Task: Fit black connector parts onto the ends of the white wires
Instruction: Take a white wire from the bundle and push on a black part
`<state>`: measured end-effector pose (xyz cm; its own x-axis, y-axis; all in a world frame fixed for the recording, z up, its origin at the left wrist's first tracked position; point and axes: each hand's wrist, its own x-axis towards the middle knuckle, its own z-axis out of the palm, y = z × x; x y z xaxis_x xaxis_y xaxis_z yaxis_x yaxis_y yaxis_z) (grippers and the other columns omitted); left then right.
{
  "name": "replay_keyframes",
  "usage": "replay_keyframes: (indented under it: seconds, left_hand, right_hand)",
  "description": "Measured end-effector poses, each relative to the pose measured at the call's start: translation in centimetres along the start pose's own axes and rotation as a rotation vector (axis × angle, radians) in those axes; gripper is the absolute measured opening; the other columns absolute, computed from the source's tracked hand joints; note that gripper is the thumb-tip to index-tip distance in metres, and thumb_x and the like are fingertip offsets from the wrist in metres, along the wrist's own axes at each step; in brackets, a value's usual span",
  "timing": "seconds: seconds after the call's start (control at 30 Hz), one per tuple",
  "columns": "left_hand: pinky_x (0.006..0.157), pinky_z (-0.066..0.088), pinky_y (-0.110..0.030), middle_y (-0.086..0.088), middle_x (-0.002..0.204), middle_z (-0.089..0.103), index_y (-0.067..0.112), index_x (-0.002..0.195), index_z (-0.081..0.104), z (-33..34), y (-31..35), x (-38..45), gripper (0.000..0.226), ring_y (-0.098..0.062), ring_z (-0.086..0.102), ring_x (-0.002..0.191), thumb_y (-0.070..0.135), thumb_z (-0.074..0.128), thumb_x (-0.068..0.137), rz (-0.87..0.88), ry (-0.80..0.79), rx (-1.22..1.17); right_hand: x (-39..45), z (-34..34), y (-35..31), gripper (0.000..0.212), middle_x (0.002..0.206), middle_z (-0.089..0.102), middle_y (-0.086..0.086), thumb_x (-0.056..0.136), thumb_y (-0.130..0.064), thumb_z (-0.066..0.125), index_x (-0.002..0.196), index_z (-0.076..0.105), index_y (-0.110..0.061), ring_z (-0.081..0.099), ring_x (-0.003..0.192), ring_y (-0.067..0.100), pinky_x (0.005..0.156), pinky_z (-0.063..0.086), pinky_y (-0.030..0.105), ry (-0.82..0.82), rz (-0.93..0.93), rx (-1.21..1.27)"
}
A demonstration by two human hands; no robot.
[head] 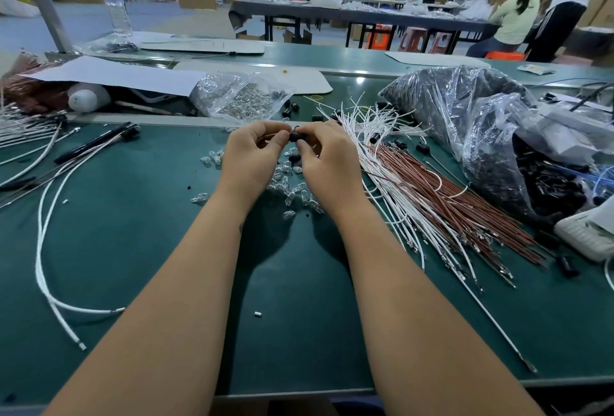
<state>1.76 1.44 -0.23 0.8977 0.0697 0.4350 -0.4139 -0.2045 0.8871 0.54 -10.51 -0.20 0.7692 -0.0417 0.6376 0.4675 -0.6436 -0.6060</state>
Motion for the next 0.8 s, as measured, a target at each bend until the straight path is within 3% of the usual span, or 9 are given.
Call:
replay_keyframes:
  seconds: [0.07, 0.13, 0.2, 0.27, 0.33, 0.47, 0.63, 0.8]
  left_hand:
    - [0.08, 0.051, -0.018, 0.0, 0.087, 0.068, 0.013, 0.098, 0.068, -0.1, -0.1, 0.0, 0.014, -0.011, 0.065, 0.084, 0.004, 0.059, 0.092, 0.053, -0.042, 0.096]
    - [0.088, 0.05, -0.03, -0.004, 0.092, 0.068, 0.009, 0.101, 0.069, -0.2, -0.4, 0.1, 0.014, -0.02, 0.063, 0.094, 0.005, 0.058, 0.092, 0.14, -0.037, 0.263]
    - [0.09, 0.036, -0.033, -0.003, 0.1, 0.068, 0.012, 0.101, 0.069, -0.2, -0.7, 0.3, 0.013, -0.027, 0.053, 0.105, 0.013, 0.058, 0.093, 0.226, 0.037, 0.546]
    - [0.078, 0.016, -0.029, 0.0, 0.109, 0.063, 0.018, 0.101, 0.065, -0.1, -0.9, 0.4, 0.013, -0.026, 0.044, 0.108, 0.018, 0.053, 0.095, 0.279, 0.121, 0.792]
    - [0.078, 0.013, -0.032, -0.001, 0.114, 0.055, 0.02, 0.102, 0.058, -0.2, -0.9, 0.4, 0.017, -0.025, 0.037, 0.109, 0.011, 0.047, 0.094, 0.257, 0.177, 0.928]
    - [0.094, 0.022, -0.045, -0.01, 0.117, 0.045, 0.014, 0.105, 0.054, -1.4, -1.1, 0.3, 0.032, -0.029, 0.032, 0.113, -0.001, 0.048, 0.077, 0.054, 0.304, 1.091]
    - [0.096, 0.024, -0.049, -0.012, 0.118, 0.046, 0.013, 0.103, 0.058, -2.4, -1.1, 0.2, 0.032, -0.032, 0.034, 0.115, 0.0, 0.049, 0.075, -0.033, 0.361, 1.118]
    - [0.086, 0.022, -0.035, 0.0, 0.115, 0.061, 0.021, 0.103, 0.063, -1.1, -0.6, 0.3, 0.019, -0.026, 0.04, 0.114, 0.013, 0.052, 0.09, 0.249, 0.188, 0.85]
  right_hand:
    - [0.1, -0.1, 0.1, 0.016, 0.099, 0.063, 0.012, 0.088, -0.001, 0.06, 0.102, 0.067, -0.002, 0.055, 0.096, 0.026, 0.087, 0.045, 0.035, 0.003, 0.0, -0.023]
    - [0.1, -0.2, 0.2, 0.015, 0.099, 0.062, 0.012, 0.089, -0.002, 0.059, 0.102, 0.066, -0.002, 0.054, 0.096, 0.027, 0.087, 0.044, 0.037, -0.011, -0.007, -0.045]
    - [0.1, -0.2, 0.2, 0.016, 0.102, 0.063, 0.01, 0.091, -0.007, 0.058, 0.104, 0.065, -0.004, 0.054, 0.098, 0.026, 0.088, 0.043, 0.038, -0.043, -0.019, -0.097]
    - [0.0, -0.1, 0.2, 0.016, 0.104, 0.064, 0.007, 0.093, -0.012, 0.056, 0.106, 0.064, -0.007, 0.054, 0.098, 0.024, 0.088, 0.043, 0.038, -0.054, -0.032, -0.165]
    - [0.0, -0.2, 0.3, 0.016, 0.102, 0.065, 0.005, 0.094, -0.014, 0.055, 0.106, 0.064, -0.009, 0.055, 0.095, 0.022, 0.087, 0.043, 0.037, -0.03, -0.026, -0.209]
    - [0.2, -0.5, 0.9, 0.018, 0.103, 0.066, 0.001, 0.096, -0.017, 0.052, 0.11, 0.063, -0.012, 0.056, 0.095, 0.018, 0.081, 0.032, 0.028, 0.003, 0.037, -0.295]
    - [0.0, 0.0, 0.6, 0.016, 0.103, 0.065, 0.0, 0.096, -0.017, 0.053, 0.109, 0.061, -0.012, 0.056, 0.092, 0.017, 0.08, 0.032, 0.028, -0.043, 0.013, -0.338]
    - [-0.1, -0.4, 0.4, 0.016, 0.102, 0.066, 0.004, 0.096, -0.015, 0.053, 0.108, 0.062, -0.01, 0.058, 0.088, 0.021, 0.083, 0.046, 0.038, -0.043, 0.068, -0.165]
